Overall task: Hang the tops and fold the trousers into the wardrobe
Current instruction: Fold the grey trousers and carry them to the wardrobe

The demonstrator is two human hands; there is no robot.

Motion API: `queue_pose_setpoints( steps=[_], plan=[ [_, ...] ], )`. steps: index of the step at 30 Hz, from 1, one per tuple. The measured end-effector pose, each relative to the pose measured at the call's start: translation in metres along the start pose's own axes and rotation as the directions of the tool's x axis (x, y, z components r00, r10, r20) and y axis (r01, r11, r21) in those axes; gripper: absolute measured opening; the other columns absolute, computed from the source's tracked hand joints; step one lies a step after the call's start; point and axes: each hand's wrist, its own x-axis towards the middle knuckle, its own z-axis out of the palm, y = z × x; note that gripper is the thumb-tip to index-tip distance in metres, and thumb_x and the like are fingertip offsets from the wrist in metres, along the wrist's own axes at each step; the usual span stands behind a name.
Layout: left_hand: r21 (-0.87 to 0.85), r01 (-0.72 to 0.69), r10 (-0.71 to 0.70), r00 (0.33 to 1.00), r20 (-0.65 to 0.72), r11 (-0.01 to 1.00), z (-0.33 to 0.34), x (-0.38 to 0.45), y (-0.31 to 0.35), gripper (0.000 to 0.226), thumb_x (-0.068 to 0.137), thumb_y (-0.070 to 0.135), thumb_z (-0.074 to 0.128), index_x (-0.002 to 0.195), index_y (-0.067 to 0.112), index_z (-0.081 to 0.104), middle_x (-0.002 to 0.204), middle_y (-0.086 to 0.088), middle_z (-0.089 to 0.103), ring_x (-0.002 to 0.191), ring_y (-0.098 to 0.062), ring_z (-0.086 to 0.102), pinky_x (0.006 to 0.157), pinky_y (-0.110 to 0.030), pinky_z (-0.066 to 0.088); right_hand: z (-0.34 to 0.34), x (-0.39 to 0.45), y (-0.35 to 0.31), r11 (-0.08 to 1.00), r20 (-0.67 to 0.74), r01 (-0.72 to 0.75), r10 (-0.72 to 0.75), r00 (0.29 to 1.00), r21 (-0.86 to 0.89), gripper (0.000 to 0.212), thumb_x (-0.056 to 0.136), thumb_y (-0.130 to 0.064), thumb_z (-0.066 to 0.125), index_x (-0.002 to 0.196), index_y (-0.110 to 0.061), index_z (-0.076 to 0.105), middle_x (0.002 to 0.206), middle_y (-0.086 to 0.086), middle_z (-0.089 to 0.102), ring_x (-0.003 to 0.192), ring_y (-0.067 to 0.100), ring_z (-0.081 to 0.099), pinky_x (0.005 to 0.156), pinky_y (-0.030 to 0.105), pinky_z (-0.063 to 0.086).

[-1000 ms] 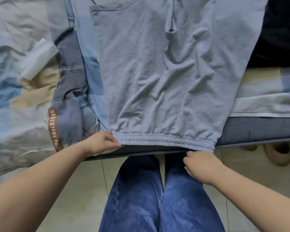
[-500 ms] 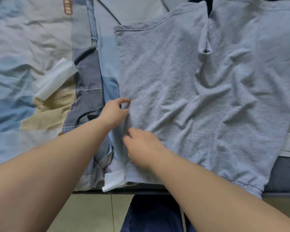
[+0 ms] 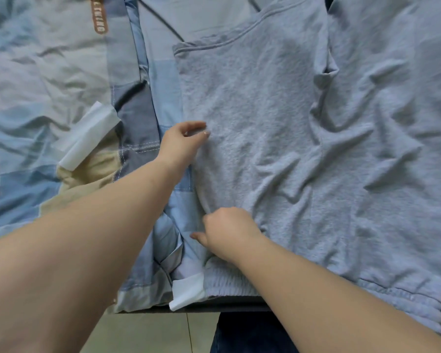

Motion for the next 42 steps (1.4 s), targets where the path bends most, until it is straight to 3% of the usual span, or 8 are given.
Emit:
queue_pose_setpoints(
  steps=[5,11,15,23,28,34,37,42],
  plan=[
    [-0.140,-0.046,0.051,0.998,0.029,0.989,0.008,0.005,0.051,0.042,0.087,0.016,0.061,0.128,0.025,0.057,0.115,0.000,0.061,0.095,-0.014,0.063,0.083,-0.027,0.055,-0.021,-0.036,0.013,0.924,-0.216,-0.006,0.096,0.972,0.382,0.040,0.093,-0.052,0.044,0.069,-0.020,0.045,0.077,-0.001,0.058,0.075,0.019,0.056,0.063,0.031,0.040],
    [0.088,-0.233,0.230,0.972,0.042,0.969,0.046,-0.011,0.125,0.055,0.087,0.006,0.051,0.142,0.011,0.041,0.108,0.009,0.058,0.089,-0.005,0.056,0.075,-0.015,0.045,-0.039,-0.082,0.050,0.538,-0.194,-0.081,0.433,0.880,0.839,0.036,0.085,-0.033,0.063,0.057,-0.018,0.046,0.054,-0.006,0.049,0.054,0.005,0.045,0.057,0.024,0.040],
    [0.344,-0.418,0.430,0.902,0.045,0.841,0.087,-0.030,0.161,0.067,0.084,0.012,0.056,0.147,0.012,0.033,0.141,-0.001,0.045,0.127,-0.014,0.044,0.101,-0.022,0.035,-0.051,-0.124,0.082,0.447,-0.234,-0.017,0.499,0.834,0.894,0.033,0.082,-0.024,0.069,0.061,-0.023,0.044,0.050,-0.016,0.047,0.047,0.003,0.041,0.049,0.015,0.032],
    [0.478,-0.662,0.569,0.746,0.346,0.577,0.219,-0.091,0.218,0.078,0.087,0.014,0.054,0.153,0.018,0.012,0.161,0.005,0.001,0.130,-0.015,0.041,0.085,-0.022,0.039,-0.041,-0.206,0.155,0.327,-0.246,0.060,0.566,0.787,0.943,0.042,0.088,-0.006,0.060,0.105,-0.044,0.055,0.111,-0.024,0.062,0.105,-0.010,0.054,0.085,-0.002,0.034],
    [0.502,-0.723,0.519,0.690,0.504,0.474,0.302,-0.112,0.223,0.080,0.087,0.010,0.048,0.153,0.017,0.004,0.160,0.007,-0.011,0.144,-0.014,0.022,0.096,-0.031,0.044,-0.021,-0.255,0.205,0.134,-0.111,0.026,0.683,0.722,0.991,0.044,0.091,-0.010,0.058,0.119,-0.041,0.045,0.124,-0.018,0.050,0.119,-0.002,0.043,0.100,0.011,0.033],
    [0.700,-0.542,0.273,0.840,0.469,0.465,0.346,-0.110,0.211,0.050,0.090,0.008,0.048,0.137,0.018,0.035,0.159,-0.004,-0.009,0.103,-0.027,0.057,0.070,-0.033,0.043,0.015,-0.280,0.227,0.229,-0.011,-0.168,0.622,0.783,0.959,0.042,0.088,-0.019,0.063,0.106,-0.054,0.047,0.113,-0.012,0.053,0.085,-0.005,0.052,0.070,0.001,0.039],
    [0.761,-0.485,0.277,0.874,0.400,0.431,0.351,-0.099,0.214,0.039,0.087,0.009,0.052,0.126,0.010,0.045,0.155,-0.009,0.008,0.105,-0.030,0.054,0.073,-0.035,0.045,0.029,-0.283,0.228,0.289,0.033,-0.242,0.578,0.815,0.926,0.032,0.084,-0.027,0.066,0.091,-0.053,0.049,0.112,-0.014,0.056,0.094,-0.002,0.053,0.074,0.004,0.038],
    [0.685,-0.406,0.374,0.904,0.205,0.605,0.349,-0.081,0.238,0.045,0.090,0.008,0.048,0.134,0.006,0.039,0.142,-0.015,0.032,0.117,-0.034,0.048,0.093,-0.037,0.042,0.038,-0.281,0.227,0.281,0.076,-0.290,0.587,0.806,0.915,0.030,0.083,-0.020,0.060,0.070,-0.045,0.052,0.065,-0.012,0.052,0.056,-0.009,0.050,0.058,0.006,0.037]
  ],
)
